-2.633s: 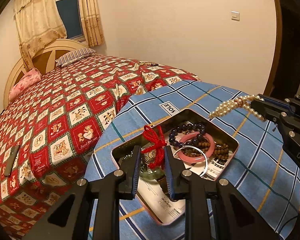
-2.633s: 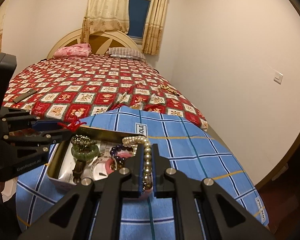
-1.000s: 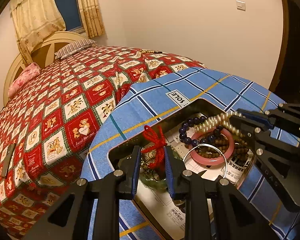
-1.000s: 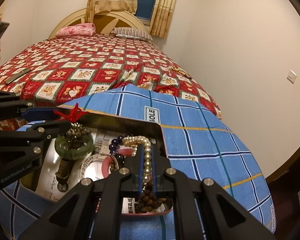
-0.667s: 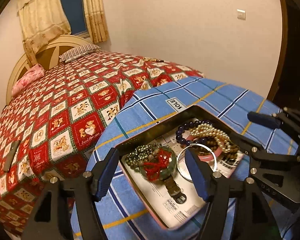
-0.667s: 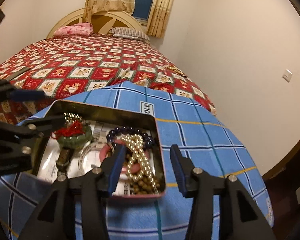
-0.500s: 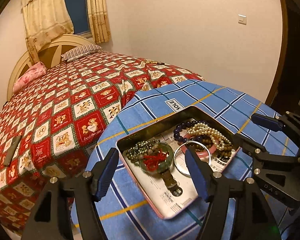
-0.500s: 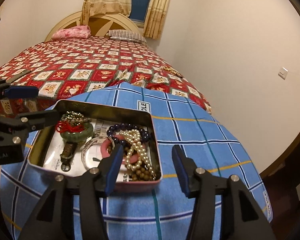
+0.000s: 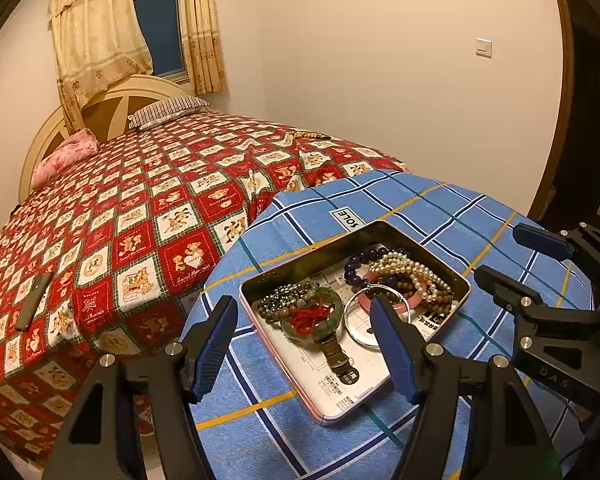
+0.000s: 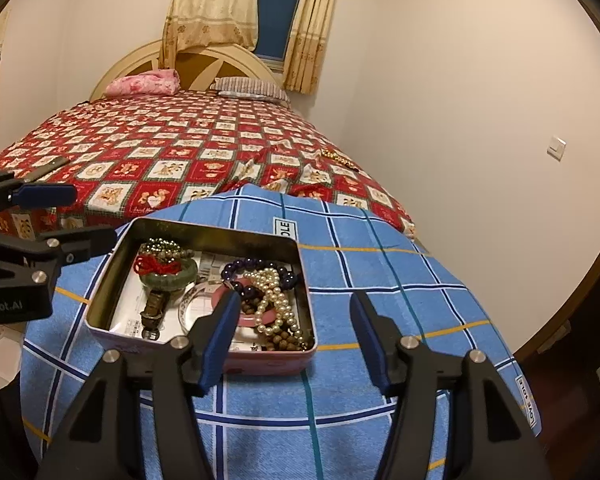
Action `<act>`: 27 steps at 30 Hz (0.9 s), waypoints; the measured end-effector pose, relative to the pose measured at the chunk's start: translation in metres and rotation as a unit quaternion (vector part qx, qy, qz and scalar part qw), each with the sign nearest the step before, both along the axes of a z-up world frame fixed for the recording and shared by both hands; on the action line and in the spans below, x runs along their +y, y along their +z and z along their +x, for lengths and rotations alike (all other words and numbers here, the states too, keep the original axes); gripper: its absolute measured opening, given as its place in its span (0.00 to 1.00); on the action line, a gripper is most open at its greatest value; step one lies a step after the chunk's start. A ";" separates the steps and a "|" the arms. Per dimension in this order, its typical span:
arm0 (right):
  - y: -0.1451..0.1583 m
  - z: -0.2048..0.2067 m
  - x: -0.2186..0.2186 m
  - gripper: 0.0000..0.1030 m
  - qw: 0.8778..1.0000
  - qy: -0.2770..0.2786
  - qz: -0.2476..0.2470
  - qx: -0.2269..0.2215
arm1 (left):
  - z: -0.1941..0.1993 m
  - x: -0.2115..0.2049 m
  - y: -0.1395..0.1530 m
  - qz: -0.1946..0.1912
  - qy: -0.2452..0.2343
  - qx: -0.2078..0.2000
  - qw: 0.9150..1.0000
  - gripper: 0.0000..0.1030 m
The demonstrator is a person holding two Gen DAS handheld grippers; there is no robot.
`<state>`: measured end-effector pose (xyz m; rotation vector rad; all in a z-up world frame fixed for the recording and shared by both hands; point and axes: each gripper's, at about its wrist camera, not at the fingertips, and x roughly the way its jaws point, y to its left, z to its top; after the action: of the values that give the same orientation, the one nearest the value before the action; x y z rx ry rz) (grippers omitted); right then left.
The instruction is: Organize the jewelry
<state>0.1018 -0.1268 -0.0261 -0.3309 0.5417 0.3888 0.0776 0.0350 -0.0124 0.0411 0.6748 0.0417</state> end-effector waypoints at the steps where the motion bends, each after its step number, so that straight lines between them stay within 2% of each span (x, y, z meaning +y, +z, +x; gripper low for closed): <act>1: 0.000 0.001 0.000 0.58 1.000 -0.001 0.001 0.000 | 0.000 0.000 0.000 0.000 -0.001 0.000 1.000 0.67; 27: 0.001 -0.002 -0.004 0.62 1.000 0.000 0.003 -0.002 | 0.000 -0.003 0.000 0.007 -0.003 0.002 1.000 0.67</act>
<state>0.1001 -0.1307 -0.0253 -0.3251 0.5366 0.3895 0.0778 0.0317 -0.0123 0.0562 0.6792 0.0409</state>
